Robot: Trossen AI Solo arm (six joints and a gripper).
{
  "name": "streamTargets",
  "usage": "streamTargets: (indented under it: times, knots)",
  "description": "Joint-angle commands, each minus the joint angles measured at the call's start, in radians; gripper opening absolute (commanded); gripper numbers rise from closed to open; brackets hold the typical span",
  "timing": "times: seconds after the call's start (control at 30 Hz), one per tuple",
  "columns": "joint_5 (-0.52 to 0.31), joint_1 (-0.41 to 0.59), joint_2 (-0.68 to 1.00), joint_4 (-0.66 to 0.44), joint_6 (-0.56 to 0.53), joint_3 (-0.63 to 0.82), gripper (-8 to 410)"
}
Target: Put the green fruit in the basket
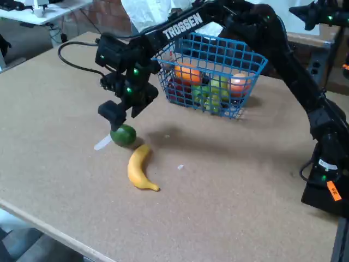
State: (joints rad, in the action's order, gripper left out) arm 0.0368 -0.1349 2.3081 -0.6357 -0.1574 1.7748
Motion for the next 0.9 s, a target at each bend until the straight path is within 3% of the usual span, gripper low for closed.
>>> streamTargets:
  times: [0.0, 0.33, 0.87]
  knots:
    - [0.002, 0.008, 0.035, 0.005, -0.002, -0.002, 400]
    - [0.035, 0.006, 0.088, 0.032, 0.003, -0.002, 400]
    - [0.032, 0.002, 0.116, 0.166, 0.003, -0.002, 397]
